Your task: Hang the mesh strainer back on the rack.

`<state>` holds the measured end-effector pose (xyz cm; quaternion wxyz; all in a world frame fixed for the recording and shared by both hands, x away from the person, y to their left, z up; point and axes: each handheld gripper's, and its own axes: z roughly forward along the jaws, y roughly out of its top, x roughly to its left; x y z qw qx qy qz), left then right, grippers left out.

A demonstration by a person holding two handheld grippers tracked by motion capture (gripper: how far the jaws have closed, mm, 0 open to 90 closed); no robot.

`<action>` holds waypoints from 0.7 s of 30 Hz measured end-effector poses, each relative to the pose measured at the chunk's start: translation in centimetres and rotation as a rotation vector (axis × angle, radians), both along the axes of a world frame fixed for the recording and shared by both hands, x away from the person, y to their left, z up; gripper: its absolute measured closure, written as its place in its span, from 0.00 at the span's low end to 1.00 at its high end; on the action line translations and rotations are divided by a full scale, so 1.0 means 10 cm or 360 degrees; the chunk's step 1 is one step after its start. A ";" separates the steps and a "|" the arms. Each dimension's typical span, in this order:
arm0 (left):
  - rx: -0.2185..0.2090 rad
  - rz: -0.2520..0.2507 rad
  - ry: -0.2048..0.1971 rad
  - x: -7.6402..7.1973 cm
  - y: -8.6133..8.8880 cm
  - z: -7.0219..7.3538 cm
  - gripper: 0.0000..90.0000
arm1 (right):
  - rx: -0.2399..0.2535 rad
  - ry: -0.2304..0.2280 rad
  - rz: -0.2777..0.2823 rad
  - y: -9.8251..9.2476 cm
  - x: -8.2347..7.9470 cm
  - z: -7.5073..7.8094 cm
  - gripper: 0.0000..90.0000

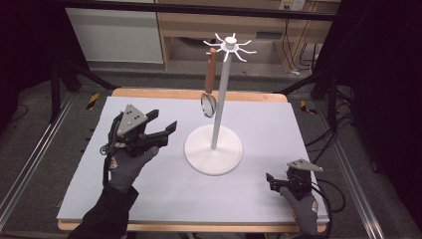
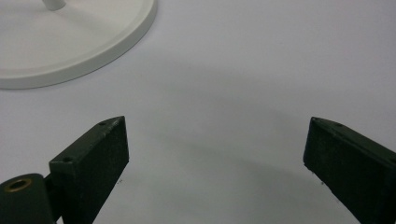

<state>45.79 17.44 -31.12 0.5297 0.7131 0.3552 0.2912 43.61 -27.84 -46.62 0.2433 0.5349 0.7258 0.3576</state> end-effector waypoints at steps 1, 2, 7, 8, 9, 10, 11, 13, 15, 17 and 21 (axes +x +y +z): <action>0.0006 0.0008 0.0016 -0.01 0.04 -0.05 0.36 | -0.0007 -0.0003 0.0002 -0.01 0.00 0.00 0.08; 0.0015 0.0019 0.0039 -0.02 0.09 -0.12 0.36 | -0.0002 -0.0002 -0.0002 -0.01 0.00 0.00 0.08; 0.0038 0.0073 0.0132 -0.06 0.29 -0.41 0.36 | 0.0004 -0.0006 -0.0003 -0.01 0.00 0.00 0.08; 0.0047 0.0083 0.0159 -0.06 0.33 -0.47 0.36 | -0.0001 -0.0008 -0.0008 -0.01 0.00 -0.01 0.08; 0.0059 0.0086 0.0191 -0.06 0.36 -0.53 0.36 | -0.0002 -0.0010 -0.0011 -0.02 0.00 -0.01 0.08; 0.0069 0.0093 0.0210 -0.07 0.39 -0.57 0.35 | -0.0003 -0.0009 -0.0014 -0.02 0.00 -0.01 0.07; 0.0079 0.0102 0.0228 -0.07 0.42 -0.62 0.35 | -0.0005 -0.0007 -0.0016 -0.02 0.00 -0.01 0.07; 0.0088 0.0120 0.0265 -0.09 0.48 -0.73 0.35 | -0.0009 -0.0006 -0.0017 -0.02 0.00 -0.01 0.07; 0.0104 0.0139 0.0296 -0.10 0.54 -0.82 0.35 | -0.0009 -0.0005 -0.0021 -0.02 0.00 -0.01 0.07; 0.0130 0.0162 0.0329 -0.11 0.60 -0.90 0.35 | -0.0011 0.0003 -0.0035 -0.02 0.00 -0.01 0.07; 0.0166 0.0206 0.0377 -0.15 0.72 -1.06 0.35 | -0.0037 0.0000 -0.0031 -0.03 0.00 -0.02 0.07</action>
